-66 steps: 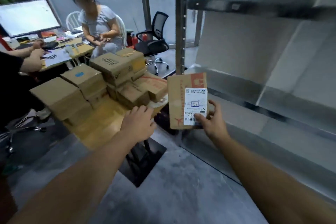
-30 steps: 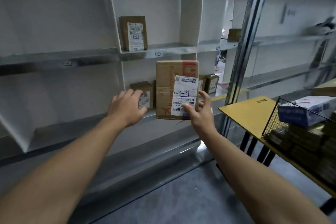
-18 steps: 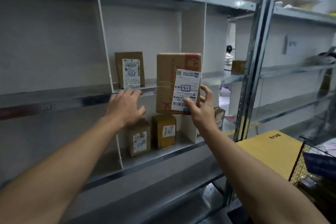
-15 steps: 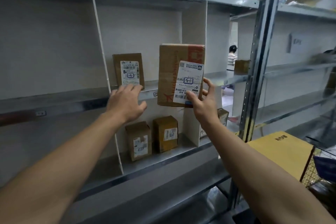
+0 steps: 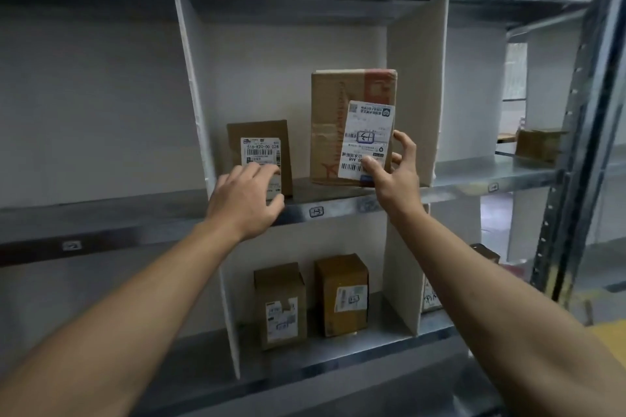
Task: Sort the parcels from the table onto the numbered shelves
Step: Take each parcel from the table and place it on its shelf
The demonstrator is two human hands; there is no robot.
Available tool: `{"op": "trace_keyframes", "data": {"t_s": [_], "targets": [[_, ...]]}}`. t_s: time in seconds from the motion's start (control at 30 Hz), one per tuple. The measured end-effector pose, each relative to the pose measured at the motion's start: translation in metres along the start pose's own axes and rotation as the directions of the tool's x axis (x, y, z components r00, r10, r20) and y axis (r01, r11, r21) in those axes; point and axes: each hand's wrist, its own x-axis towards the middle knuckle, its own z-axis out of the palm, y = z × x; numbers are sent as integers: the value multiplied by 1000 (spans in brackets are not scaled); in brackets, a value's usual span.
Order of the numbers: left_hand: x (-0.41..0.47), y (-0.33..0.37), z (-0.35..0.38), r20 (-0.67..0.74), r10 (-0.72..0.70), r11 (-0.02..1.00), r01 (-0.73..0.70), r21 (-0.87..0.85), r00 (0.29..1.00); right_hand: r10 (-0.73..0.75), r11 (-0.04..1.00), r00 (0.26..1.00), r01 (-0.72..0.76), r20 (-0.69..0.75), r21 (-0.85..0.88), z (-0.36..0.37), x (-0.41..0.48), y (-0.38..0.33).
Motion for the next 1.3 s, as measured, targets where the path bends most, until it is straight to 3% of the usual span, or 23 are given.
{"op": "trace_keyframes", "data": {"t_s": [0.23, 0.63, 1.1, 1.3], "targets": [[17, 10, 28, -41, -32, 999, 32, -5, 999, -12, 998, 981, 25, 195, -64, 9, 42, 36], [25, 30, 56, -69, -73, 993, 79, 86, 995, 75, 987, 943, -24, 325, -160, 4, 77, 52], [6, 46, 60, -3, -184, 974, 182, 135, 983, 69, 980, 961, -16, 267, -197, 9, 77, 58], [-23, 45, 53, -8, -186, 973, 186, 136, 982, -61, 974, 980, 99, 190, -202, 5, 56, 53]]}}
